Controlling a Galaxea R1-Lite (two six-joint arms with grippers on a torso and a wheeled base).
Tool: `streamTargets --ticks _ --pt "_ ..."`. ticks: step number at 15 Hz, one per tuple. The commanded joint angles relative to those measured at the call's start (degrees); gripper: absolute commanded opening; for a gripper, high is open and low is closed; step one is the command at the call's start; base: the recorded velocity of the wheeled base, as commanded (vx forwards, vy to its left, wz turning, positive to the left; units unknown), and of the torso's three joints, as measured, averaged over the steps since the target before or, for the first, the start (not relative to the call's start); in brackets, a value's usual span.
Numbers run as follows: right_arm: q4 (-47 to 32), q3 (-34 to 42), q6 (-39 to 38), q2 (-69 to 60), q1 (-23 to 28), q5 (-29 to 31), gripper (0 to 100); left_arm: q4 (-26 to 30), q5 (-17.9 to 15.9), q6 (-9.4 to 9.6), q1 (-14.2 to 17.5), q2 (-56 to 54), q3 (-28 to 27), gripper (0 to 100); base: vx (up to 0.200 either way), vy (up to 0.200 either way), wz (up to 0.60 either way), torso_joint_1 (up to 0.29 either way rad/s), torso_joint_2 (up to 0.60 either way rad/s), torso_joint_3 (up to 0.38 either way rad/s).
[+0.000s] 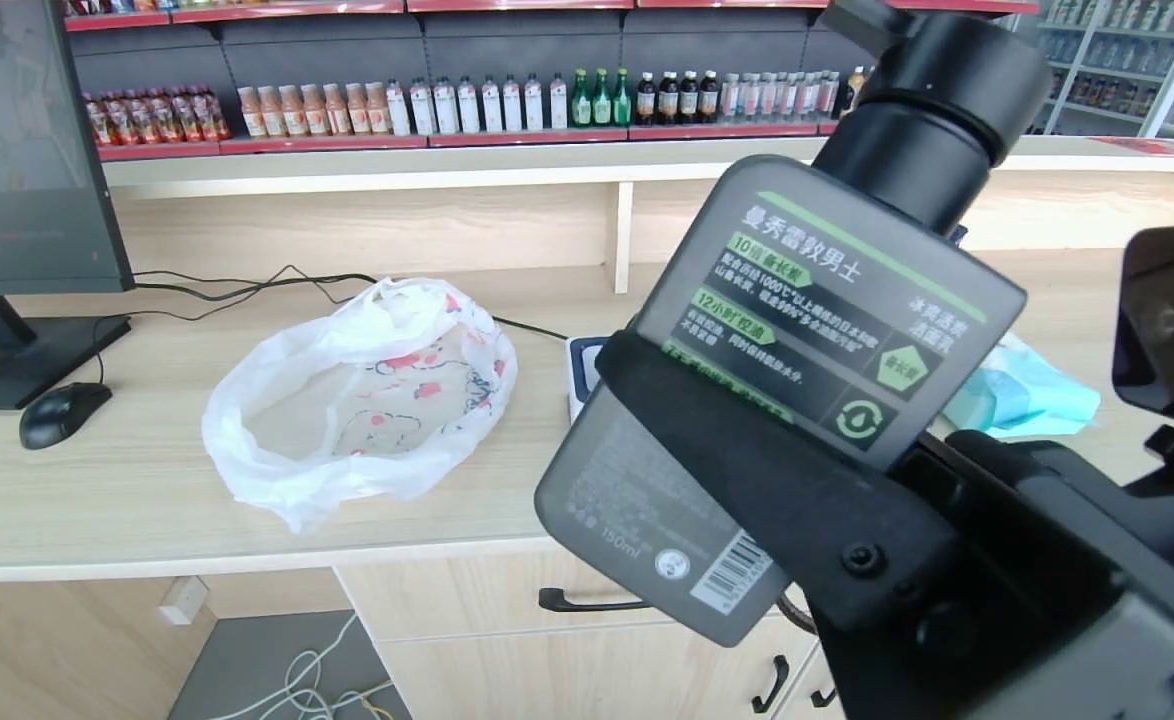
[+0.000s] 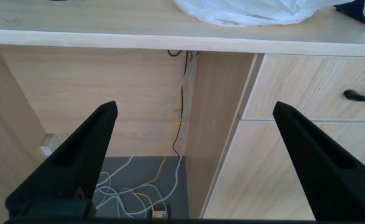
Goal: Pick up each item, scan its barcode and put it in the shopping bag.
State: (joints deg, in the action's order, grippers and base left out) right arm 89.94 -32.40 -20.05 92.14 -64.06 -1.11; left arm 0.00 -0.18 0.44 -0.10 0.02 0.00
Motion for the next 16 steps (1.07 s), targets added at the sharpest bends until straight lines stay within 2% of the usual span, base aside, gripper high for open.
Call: streamTargets --ticks 1,5,7,10,14,16 --pt "0.1 0.9 6.1 2.0 0.3 0.2 0 0.0 0.0 0.00 0.0 0.0 0.0 100 0.000 0.000 0.00 0.000 0.00 0.000" --pt "0.1 6.1 17.2 3.3 2.4 3.7 0 0.0 0.0 0.00 0.0 0.0 0.0 100 0.000 0.000 0.00 0.000 0.00 0.000" --pt "0.1 6.9 23.0 4.7 5.3 8.6 0 0.0 0.0 0.00 0.0 0.0 0.0 100 0.000 0.000 0.00 0.000 0.00 0.000" --pt "0.1 6.7 25.2 6.8 9.8 10.4 0 0.0 0.0 0.00 0.0 0.0 0.0 100 0.000 0.000 0.00 0.000 0.00 0.000" --pt "0.1 2.5 26.2 8.4 21.6 10.4 0 0.0 0.0 0.00 0.0 0.0 0.0 100 0.000 0.000 0.00 0.000 0.00 0.000" --pt "0.1 2.3 26.0 9.6 24.5 10.4 0 0.0 0.0 0.00 0.0 0.0 0.0 100 0.000 0.000 0.00 0.000 0.00 0.000"
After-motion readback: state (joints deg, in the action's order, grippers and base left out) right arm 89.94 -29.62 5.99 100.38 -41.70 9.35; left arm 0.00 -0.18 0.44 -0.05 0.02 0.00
